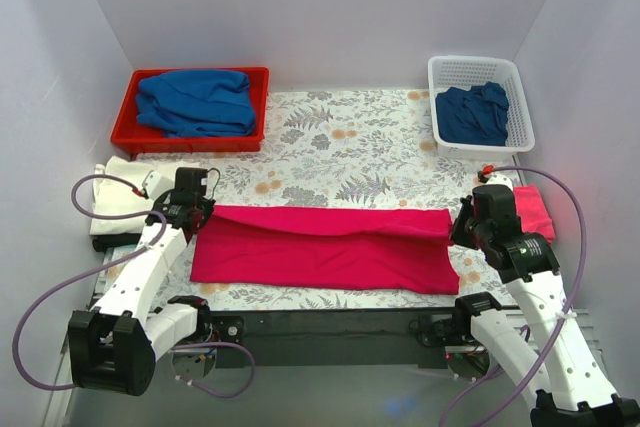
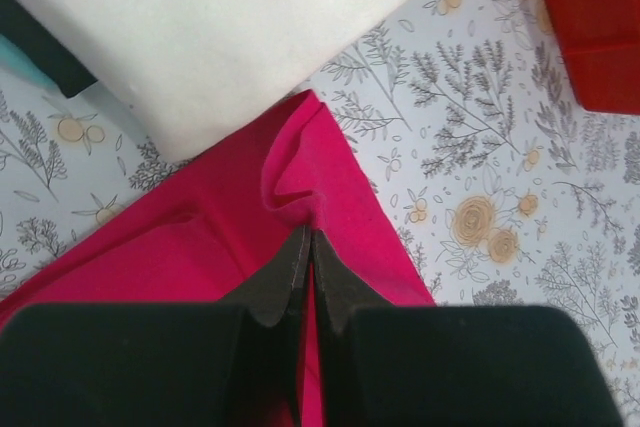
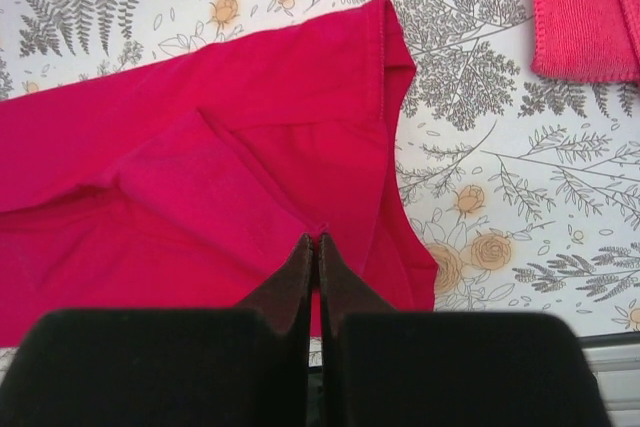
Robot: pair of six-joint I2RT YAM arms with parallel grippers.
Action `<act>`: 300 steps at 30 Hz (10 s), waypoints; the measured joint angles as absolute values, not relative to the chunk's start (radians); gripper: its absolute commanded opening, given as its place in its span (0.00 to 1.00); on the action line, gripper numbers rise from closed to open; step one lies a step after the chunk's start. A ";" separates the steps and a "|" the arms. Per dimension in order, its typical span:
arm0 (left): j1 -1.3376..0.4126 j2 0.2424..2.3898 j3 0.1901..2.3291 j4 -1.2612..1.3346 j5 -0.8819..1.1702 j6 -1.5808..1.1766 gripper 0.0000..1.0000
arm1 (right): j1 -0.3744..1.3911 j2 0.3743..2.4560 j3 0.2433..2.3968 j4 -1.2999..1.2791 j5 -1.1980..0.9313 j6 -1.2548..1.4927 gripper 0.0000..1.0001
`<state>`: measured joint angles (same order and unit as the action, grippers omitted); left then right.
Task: Fold and stack the t-shirts
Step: Fold the other side of the tshirt into a rectangle, then rotate the tshirt 90 degrees
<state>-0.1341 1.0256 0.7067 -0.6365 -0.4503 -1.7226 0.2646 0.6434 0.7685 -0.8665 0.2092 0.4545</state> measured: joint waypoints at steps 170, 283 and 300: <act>-0.344 1.425 0.678 -0.303 -0.306 -1.588 0.30 | 0.675 1.008 0.510 -0.561 0.537 0.803 0.41; -0.382 2.010 1.452 -0.313 0.139 -1.281 0.35 | 1.434 1.304 0.701 -0.322 0.320 0.664 0.40; -0.622 2.375 1.871 -0.289 0.153 -1.253 0.43 | 1.441 0.727 0.605 -0.562 0.728 0.953 0.41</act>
<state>-0.6216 2.3749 1.8709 -0.2890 0.1528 -1.2530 1.4414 0.7269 0.6048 -0.5621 0.7277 0.9527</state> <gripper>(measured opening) 0.423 0.414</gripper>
